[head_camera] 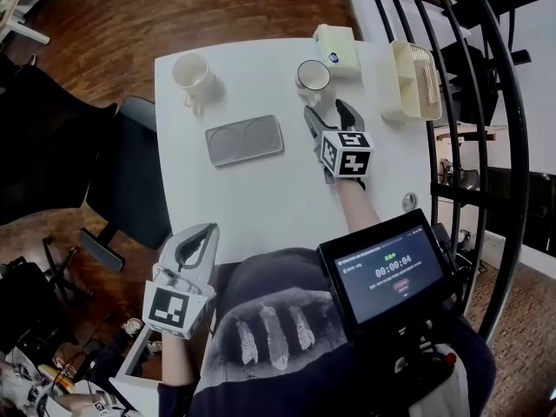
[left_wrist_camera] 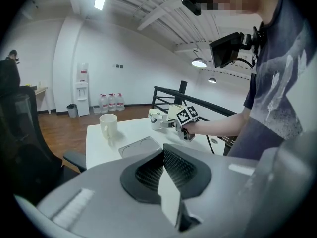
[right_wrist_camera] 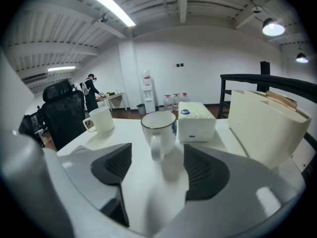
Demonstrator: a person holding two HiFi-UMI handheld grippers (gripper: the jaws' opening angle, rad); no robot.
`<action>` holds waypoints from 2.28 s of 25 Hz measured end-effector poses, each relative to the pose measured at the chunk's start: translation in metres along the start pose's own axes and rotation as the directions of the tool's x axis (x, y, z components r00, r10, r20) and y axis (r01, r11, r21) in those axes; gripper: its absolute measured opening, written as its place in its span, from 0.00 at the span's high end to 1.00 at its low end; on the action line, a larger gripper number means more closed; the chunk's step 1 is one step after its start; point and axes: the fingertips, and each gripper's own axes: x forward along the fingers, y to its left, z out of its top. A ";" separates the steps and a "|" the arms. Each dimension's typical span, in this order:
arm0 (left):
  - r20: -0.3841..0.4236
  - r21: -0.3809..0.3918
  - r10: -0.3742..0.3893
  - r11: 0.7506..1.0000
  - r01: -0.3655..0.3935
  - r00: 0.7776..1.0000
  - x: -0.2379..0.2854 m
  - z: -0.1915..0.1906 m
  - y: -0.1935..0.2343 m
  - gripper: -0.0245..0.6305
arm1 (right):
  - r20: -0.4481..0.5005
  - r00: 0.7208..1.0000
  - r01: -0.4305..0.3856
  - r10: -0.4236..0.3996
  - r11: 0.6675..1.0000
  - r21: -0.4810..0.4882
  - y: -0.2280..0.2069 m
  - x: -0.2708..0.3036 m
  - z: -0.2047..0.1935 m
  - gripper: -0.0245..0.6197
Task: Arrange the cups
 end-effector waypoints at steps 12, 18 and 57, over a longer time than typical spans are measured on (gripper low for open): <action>-0.040 -0.043 0.006 0.999 -0.008 0.999 0.003 -0.017 0.030 0.94 | 0.006 0.996 0.090 -0.090 0.995 -0.033 -0.004 0.043 -0.011 0.46; -0.051 -0.039 -0.005 0.999 0.003 0.999 0.003 -0.017 0.029 0.94 | 0.009 0.994 0.112 -0.112 0.993 -0.039 -0.010 0.039 -0.010 0.60; -0.079 -0.048 -0.003 0.999 -0.001 0.997 -0.004 -0.028 0.031 0.94 | 0.090 0.986 -0.127 0.137 0.985 -0.115 0.004 0.000 -0.003 0.87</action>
